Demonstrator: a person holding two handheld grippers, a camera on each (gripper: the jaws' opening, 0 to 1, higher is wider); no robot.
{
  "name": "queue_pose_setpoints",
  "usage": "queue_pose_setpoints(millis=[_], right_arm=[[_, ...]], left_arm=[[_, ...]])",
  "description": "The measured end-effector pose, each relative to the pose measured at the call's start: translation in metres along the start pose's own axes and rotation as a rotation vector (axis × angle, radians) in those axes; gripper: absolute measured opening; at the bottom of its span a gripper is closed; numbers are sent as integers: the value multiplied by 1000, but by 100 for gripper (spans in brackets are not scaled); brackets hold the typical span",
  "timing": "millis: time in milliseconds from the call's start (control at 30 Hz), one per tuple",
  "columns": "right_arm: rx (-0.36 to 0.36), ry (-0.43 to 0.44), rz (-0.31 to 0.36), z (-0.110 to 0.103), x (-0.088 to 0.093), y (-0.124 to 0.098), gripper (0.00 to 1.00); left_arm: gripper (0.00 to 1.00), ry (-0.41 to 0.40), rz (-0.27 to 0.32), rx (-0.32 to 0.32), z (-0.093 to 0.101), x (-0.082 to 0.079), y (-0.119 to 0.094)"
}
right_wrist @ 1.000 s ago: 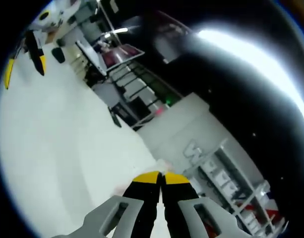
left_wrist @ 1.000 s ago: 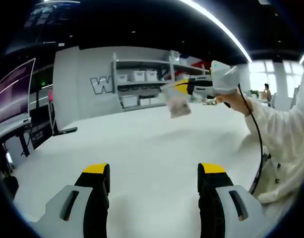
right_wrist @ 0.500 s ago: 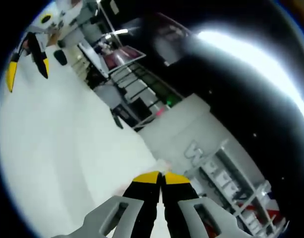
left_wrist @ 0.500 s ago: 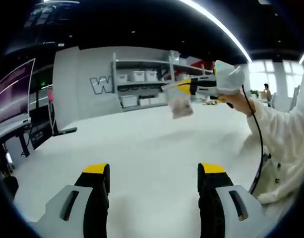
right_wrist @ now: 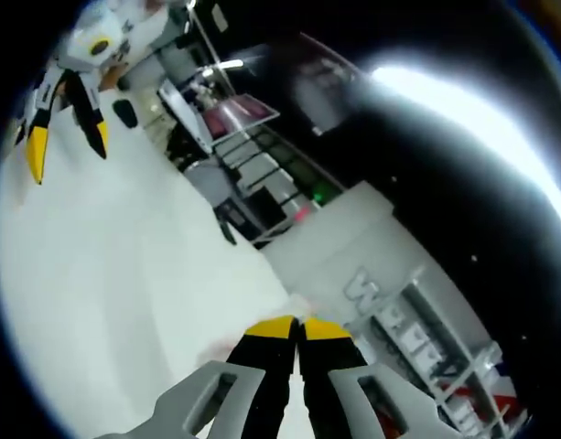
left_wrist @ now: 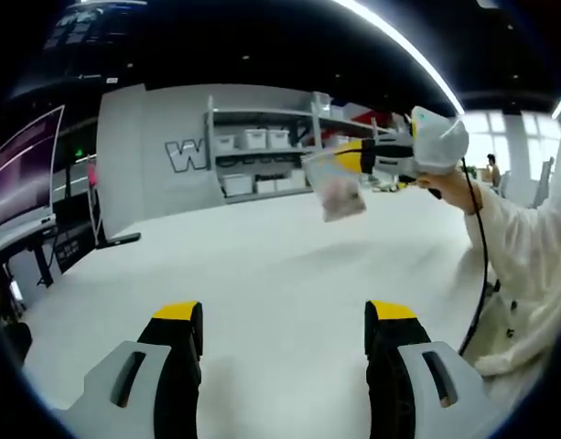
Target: Open the resealable bag by pulling the two sides of the seal apart until the entire bag opening is separated and visibly accessible.
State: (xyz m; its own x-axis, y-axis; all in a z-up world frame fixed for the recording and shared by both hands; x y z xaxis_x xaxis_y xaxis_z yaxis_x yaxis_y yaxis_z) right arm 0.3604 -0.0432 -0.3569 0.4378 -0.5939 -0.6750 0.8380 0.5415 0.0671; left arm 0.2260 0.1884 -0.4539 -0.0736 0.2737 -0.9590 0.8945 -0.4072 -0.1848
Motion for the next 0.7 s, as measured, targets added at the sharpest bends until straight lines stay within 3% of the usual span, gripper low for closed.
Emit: queue_pose_setpoints(millis=[700], right_arm=[[-24,-20,12,-11,-4,-19,0]], left_arm=[[72,5,1,-3,1,-1,-1]])
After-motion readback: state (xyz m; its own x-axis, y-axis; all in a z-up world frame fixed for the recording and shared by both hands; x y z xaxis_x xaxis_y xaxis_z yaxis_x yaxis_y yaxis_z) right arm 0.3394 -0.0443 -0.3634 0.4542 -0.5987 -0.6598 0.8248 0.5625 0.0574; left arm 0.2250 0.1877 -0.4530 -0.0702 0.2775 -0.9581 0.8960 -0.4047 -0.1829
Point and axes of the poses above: the point that each gripper's makers call its tool centre point, and the gripper's own axes: y roughly forward along the fingers, z roughly to its right, x roughly out of its underside, the point moved 6 cm from there along -y, roughly backward along the fingers, and after that the axes turned 8 degrees about y, right-handed, at the moved point
